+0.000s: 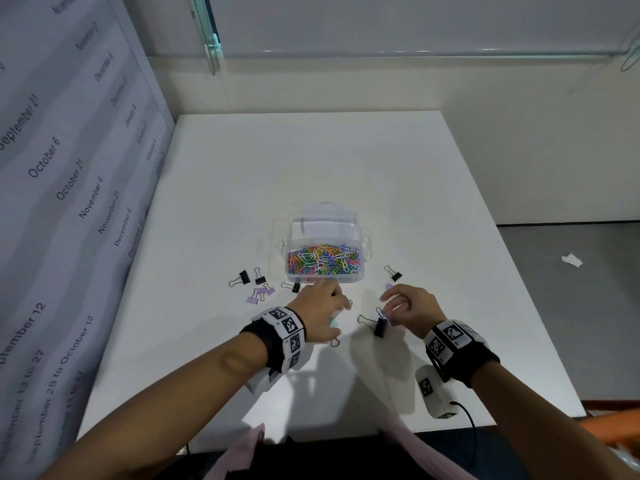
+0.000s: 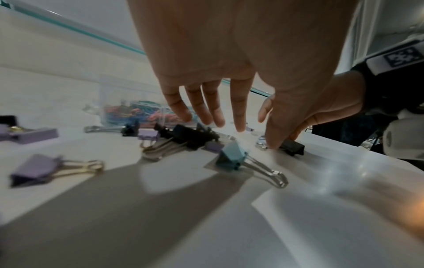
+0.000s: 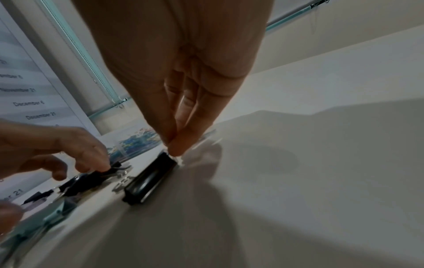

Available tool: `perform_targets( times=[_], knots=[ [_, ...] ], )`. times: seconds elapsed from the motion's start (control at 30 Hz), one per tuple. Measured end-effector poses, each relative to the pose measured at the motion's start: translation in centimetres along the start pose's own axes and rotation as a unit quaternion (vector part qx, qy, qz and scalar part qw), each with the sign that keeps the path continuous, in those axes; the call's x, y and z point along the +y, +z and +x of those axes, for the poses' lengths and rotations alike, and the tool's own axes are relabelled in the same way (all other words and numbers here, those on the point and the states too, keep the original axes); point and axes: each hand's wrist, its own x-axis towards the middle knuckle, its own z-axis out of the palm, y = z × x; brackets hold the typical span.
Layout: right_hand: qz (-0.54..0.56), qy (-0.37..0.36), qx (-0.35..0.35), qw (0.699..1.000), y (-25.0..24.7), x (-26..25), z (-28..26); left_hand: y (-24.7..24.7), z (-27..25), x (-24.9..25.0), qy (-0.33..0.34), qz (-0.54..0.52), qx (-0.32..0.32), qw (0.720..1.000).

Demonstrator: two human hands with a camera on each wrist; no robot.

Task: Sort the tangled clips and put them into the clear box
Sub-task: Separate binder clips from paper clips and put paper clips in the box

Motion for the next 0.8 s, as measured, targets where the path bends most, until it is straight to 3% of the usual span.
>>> perform_targets(
  times=[0.23, 0.37, 0.63, 0.8],
  knots=[
    [-0.081, -0.003, 0.061, 0.995, -0.4, 0.9, 0.7, 1.1, 2.0, 3.1, 0.006, 0.044, -0.028, 0.999],
    [-0.143, 0.012, 0.043, 0.989, -1.2, 1.6, 0.8, 1.5, 2.7, 3.5, -0.011, 0.035, -0.027, 0.999],
    [-0.113, 0.017, 0.047, 0.992, -1.1, 1.7, 1.3, 1.8, 2.3, 2.3, 0.013, -0.017, -0.066, 0.998],
    [-0.116, 0.010, 0.035, 0.993, 0.3, 0.6, 1.7, 1.4, 1.8, 1.4, 0.015, 0.004, -0.070, 0.997]
  ],
)
